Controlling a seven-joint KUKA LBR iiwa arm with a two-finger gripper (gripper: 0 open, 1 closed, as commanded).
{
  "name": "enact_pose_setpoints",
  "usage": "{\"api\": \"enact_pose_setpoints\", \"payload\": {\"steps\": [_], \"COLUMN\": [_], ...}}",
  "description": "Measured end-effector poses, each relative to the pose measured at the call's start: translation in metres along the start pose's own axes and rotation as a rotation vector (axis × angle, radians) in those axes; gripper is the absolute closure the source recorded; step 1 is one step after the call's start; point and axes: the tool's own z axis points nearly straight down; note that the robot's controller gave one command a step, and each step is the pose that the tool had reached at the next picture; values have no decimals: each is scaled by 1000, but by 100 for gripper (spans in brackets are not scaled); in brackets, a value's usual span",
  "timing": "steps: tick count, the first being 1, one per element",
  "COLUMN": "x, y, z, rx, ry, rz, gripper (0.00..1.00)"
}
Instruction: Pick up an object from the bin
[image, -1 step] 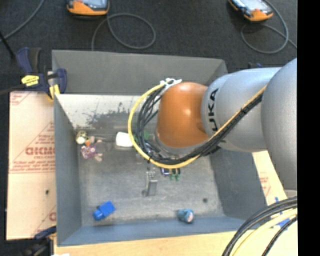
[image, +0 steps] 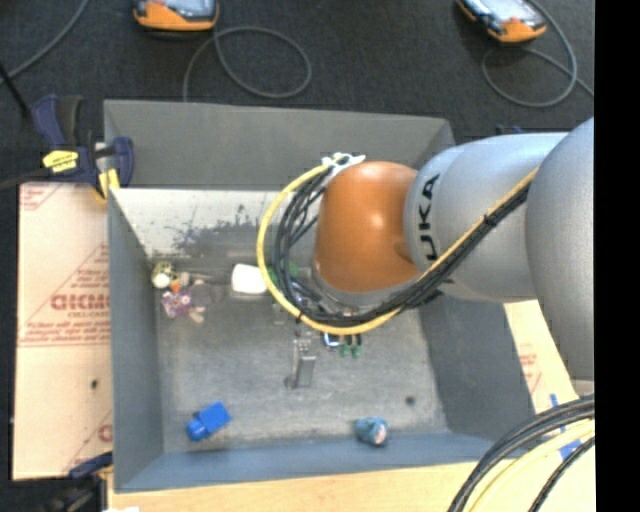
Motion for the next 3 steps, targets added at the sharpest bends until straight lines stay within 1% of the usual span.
{"api": "enact_pose_setpoints", "payload": {"steps": [1,2,3], "x": [30,43,44], "y": [25,79,102], "z": [46,70,59], "rx": [-1,1,1], "ry": [-4,6,-2], "rz": [5,-4,-57], "gripper": [0,0,100]}}
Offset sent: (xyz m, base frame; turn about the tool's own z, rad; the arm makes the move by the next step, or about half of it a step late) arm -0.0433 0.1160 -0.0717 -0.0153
